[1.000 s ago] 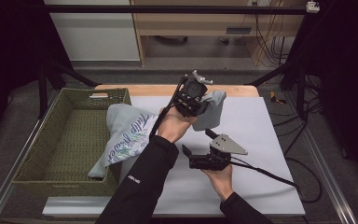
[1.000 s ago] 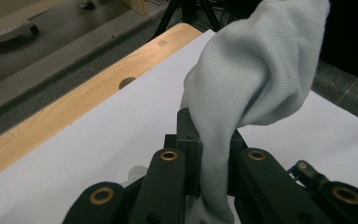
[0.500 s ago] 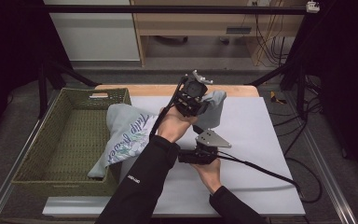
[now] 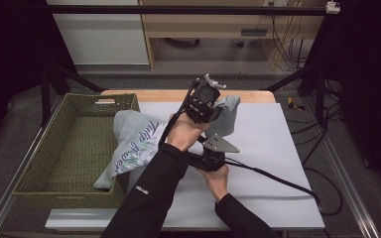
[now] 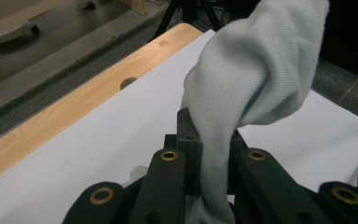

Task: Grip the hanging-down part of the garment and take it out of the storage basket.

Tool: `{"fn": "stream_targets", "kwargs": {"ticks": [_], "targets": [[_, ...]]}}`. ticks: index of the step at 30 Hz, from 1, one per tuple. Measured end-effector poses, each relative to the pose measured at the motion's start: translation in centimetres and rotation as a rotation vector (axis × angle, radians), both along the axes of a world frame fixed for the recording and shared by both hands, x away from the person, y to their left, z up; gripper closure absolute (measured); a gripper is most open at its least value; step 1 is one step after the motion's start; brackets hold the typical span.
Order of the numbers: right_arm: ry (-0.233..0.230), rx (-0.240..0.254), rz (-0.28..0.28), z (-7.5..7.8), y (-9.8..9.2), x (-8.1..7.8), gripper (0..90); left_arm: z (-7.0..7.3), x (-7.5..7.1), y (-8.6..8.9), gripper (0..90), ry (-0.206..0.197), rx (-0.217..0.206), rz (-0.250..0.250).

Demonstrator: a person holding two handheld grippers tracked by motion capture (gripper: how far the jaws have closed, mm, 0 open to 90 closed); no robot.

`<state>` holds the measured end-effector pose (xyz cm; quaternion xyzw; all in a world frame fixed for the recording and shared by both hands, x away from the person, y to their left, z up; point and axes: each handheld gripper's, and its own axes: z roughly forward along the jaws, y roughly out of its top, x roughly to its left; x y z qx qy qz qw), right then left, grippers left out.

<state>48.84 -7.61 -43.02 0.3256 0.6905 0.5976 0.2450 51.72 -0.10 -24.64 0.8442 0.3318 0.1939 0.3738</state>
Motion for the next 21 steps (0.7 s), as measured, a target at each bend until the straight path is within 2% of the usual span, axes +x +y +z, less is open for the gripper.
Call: {"fn": "stream_targets", "kwargs": {"ticks": [3,4,6,7,8,9,10,14,16,21], "targets": [[0.004,-0.003,0.007,0.3,0.3,0.0,48.1,0.0,0.0,0.0,83.0,0.000,-0.001,0.000],[0.004,-0.003,0.007,0.3,0.3,0.0,48.1,0.0,0.0,0.0,83.0,-0.001,-0.002,0.002],[-0.002,-0.009,0.004,0.4,0.6,-0.1,61.9,0.0,-0.1,0.0,83.0,-0.007,-0.020,0.007],[-0.006,0.001,0.005,0.4,0.7,-0.1,66.7,0.1,0.0,0.1,83.0,-0.005,-0.007,0.001],[-0.009,-0.014,0.010,0.5,0.6,-0.2,77.2,0.1,-0.1,0.1,83.0,-0.006,-0.005,0.003],[-0.009,-0.014,0.010,0.5,0.6,-0.2,77.2,0.1,0.0,0.1,83.0,-0.007,-0.005,0.004],[-0.002,-0.038,0.023,0.6,0.3,-0.3,82.4,0.1,0.0,0.1,83.0,-0.006,-0.016,0.008],[0.010,-0.045,0.031,1.0,0.1,-0.4,85.3,0.1,-0.1,0.0,83.0,-0.011,-0.017,0.009],[0.013,-0.052,0.031,1.0,0.0,-0.5,85.5,0.2,-0.1,0.1,83.0,-0.007,-0.003,0.000],[0.004,-0.059,0.037,1.7,-0.5,-1.3,85.9,0.4,-0.2,0.0,83.0,-0.019,-0.015,0.005]]}}
